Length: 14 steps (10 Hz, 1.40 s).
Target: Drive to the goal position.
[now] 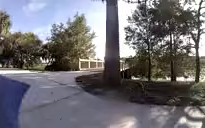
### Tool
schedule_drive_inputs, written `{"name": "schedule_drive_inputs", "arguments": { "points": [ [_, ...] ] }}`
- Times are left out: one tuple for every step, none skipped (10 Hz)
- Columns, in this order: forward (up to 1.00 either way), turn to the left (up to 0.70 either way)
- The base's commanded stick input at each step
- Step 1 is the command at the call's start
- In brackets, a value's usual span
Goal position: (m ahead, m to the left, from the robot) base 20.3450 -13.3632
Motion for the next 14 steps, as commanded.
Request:
{"name": "schedule_drive_inputs", "arguments": {
  "points": [
    [0.0, 0.45],
    [0.0, 0.45],
    [0.0, 0.45],
    [0.0, 0.45],
    [0.0, 0.45],
    [0.0, 0.45],
    [0.0, 0.45],
    [0.0, 0.45],
    [0.0, 0.45],
    [0.0, 0.45],
    [0.0, 0.45],
    [0.0, 0.45],
    [0.0, 0.45],
    [0.0, 0.45]
  ]
}}
